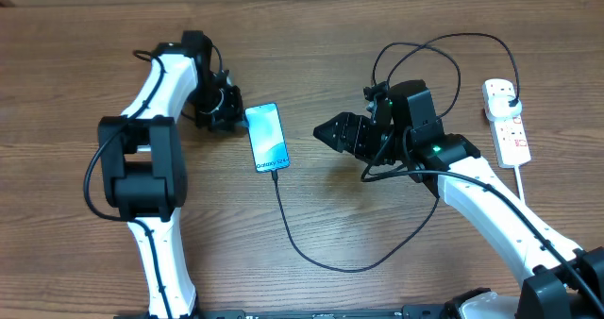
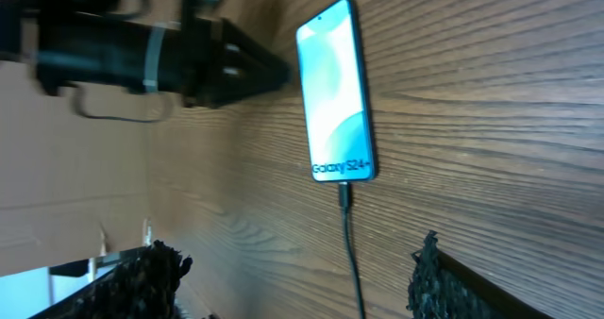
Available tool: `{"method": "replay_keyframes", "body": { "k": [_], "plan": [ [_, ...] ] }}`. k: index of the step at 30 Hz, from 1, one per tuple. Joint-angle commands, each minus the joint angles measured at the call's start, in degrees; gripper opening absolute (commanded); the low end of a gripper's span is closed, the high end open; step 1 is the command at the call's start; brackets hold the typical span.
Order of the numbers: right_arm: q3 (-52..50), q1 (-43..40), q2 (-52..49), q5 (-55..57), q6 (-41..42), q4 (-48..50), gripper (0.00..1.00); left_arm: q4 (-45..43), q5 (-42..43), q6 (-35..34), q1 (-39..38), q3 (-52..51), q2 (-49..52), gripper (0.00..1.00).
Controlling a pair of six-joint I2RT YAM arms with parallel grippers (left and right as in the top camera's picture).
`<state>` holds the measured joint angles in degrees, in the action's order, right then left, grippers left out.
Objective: Plug charger to phone and switch on socket
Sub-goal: 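Raise the left arm away and move the right gripper to the power strip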
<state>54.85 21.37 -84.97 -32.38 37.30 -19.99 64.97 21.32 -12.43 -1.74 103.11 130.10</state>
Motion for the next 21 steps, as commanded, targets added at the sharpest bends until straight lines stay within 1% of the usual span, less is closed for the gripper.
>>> {"method": "replay_keyframes", "body": {
  "k": [1, 4, 6, 11, 13, 14, 15, 17, 18, 19, 20, 21],
  "plan": [
    [0.7, -0.1, 0.4, 1.5, -2.3, -0.5, 0.76, 1.1, -2.5, -0.9, 0.7, 6.2, -9.2, 0.37],
    [0.8, -0.1, 0.6, 1.5, -4.7, -1.8, 0.7, 2.3, -2.3, -0.9, 0.6, 9.2, -14.8, 0.36],
    [1.0, -0.1, 1.1, 3.0, -4.9, -3.9, 0.68, 2.5, -2.2, -0.9, 0.5, 10.6, -19.1, 0.37],
    [3.7, -0.1, 4.0, 11.6, -7.8, -12.4, 0.65, 2.3, -2.3, -0.9, 0.5, 11.5, -28.2, 0.46],
    [5.4, -0.1, 5.7, 16.2, -7.9, -16.1, 0.64, 2.5, -2.3, -0.9, 0.5, 11.5, -30.9, 0.52],
    [6.5, -0.2, 6.8, 18.4, -8.9, -17.9, 0.63, 2.6, -2.2, -0.9, 0.5, 11.5, -32.1, 0.59],
    [7.2, -0.2, 7.4, 19.4, -9.4, -18.8, 0.62, 2.8, -2.2, -0.9, 0.5, 11.5, -32.7, 0.62],
    [9.4, -0.4, 9.0, 22.6, -10.0, -21.6, 0.59, 3.3, -2.2, -0.9, 0.5, 11.5, -33.9, 0.79],
    [10.5, -0.7, 9.6, 23.9, -10.2, -22.9, 0.56, 3.8, -2.3, -0.9, 0.5, 11.5, -34.3, 0.86],
    [11.7, -1.2, 10.1, 24.9, -10.2, -24.4, 0.5, 4.0, -2.2, -0.9, 0.5, 11.5, -34.3, 0.92],
    [13.1, -2.1, 10.5, 25.6, -10.2, -25.9, 0.4, 4.3, -2.2, -0.9, 0.5, 11.5, -34.3, 0.95],
    [14.3, -3.1, 10.7, 25.9, -10.2, -27.2, 0.27, 4.7, -2.3, -0.9, 0.5, 11.4, -34.2, 0.97]
  ]
}}
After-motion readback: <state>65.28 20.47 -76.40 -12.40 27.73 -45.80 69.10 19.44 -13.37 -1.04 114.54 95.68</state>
